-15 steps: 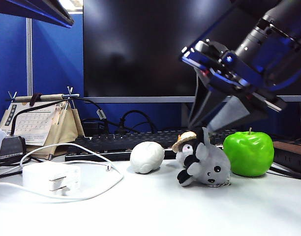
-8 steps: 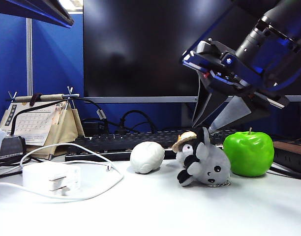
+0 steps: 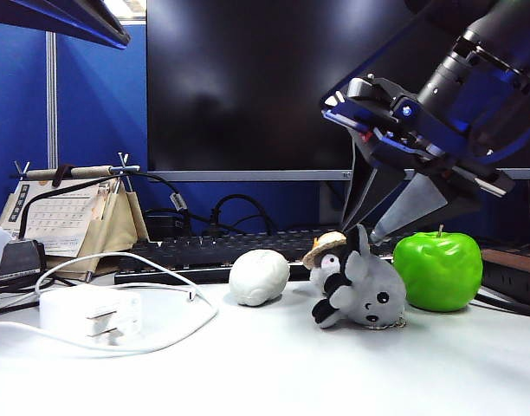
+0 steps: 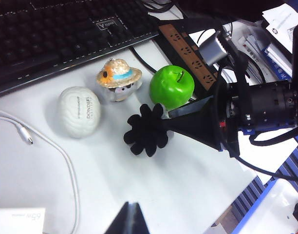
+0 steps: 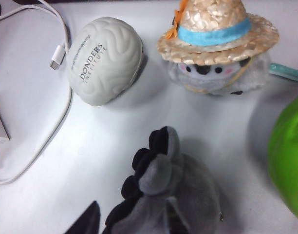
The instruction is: Place the tilting octopus upright.
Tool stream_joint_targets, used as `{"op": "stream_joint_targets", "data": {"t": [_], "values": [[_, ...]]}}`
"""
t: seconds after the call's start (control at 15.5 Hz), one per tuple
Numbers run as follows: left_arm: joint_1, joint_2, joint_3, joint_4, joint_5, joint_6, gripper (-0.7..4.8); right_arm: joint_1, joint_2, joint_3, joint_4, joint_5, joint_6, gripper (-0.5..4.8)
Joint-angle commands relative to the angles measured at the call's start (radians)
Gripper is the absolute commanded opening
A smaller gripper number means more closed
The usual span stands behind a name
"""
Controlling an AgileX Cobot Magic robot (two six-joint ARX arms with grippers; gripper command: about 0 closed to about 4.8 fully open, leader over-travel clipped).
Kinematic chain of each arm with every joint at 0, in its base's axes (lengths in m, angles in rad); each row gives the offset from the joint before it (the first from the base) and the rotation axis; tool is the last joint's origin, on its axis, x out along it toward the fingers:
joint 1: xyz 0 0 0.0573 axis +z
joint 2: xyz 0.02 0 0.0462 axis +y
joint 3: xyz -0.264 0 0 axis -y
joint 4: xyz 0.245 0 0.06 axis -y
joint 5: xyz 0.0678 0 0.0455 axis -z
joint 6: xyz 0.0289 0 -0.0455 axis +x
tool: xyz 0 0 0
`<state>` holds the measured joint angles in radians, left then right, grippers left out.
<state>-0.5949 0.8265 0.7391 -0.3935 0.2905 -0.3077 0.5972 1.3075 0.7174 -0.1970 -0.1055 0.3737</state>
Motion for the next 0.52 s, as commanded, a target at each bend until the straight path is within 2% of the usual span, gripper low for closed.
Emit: {"op": "stream_joint_targets", "data": {"t": [0.06,0.39,0.52], "values": [[0.001,0.0,0.005,0.006,-0.001,0.002,-0.02,0.0,0.003,0.005,0.011,0.006,0.0,1.71],[0.001,0.0,0.005,0.005,0.001,0.002,-0.02,-0.006,-0.01,0.006,-0.041,-0.028,-0.019,1.82],[0.001,0.0,0.005,0.005,0.001,0.002,-0.02,-0.01,-0.036,0.006,-0.103,-0.026,-0.075,1.82]]}}
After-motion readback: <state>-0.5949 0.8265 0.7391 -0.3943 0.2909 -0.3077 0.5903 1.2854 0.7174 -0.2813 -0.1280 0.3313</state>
